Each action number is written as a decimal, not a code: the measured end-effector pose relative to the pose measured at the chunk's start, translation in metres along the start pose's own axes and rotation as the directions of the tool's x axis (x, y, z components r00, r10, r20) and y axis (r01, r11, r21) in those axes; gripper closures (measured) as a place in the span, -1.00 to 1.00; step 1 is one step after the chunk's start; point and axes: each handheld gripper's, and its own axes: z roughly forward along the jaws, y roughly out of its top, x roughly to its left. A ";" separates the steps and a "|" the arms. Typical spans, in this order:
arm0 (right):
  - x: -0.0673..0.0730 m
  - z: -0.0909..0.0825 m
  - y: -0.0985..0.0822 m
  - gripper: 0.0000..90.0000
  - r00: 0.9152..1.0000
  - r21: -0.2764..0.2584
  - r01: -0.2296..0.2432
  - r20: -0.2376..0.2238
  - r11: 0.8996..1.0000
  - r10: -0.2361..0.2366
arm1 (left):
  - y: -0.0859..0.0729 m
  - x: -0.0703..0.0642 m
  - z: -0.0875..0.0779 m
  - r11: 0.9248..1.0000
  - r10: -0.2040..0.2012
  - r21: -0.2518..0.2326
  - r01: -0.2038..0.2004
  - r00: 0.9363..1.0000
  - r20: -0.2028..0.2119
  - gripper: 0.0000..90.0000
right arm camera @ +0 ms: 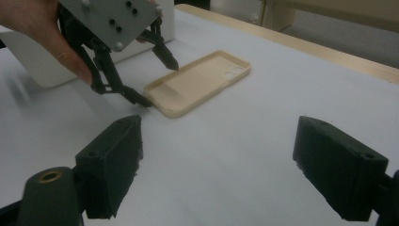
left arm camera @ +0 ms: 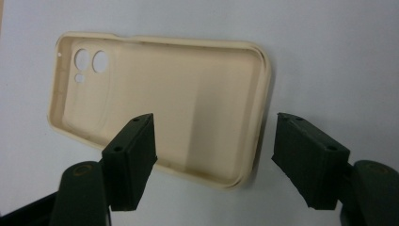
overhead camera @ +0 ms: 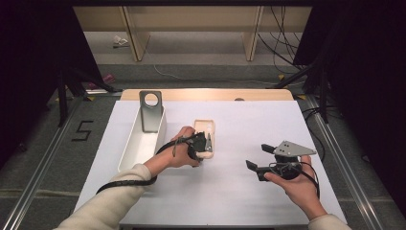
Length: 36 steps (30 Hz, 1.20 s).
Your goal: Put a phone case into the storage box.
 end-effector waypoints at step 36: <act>0.001 0.001 0.000 -0.62 1.000 0.006 0.002 -0.007 1.000 -0.002 | 0.008 -0.002 0.004 0.991 0.127 0.020 -0.130 0.988 0.090 0.31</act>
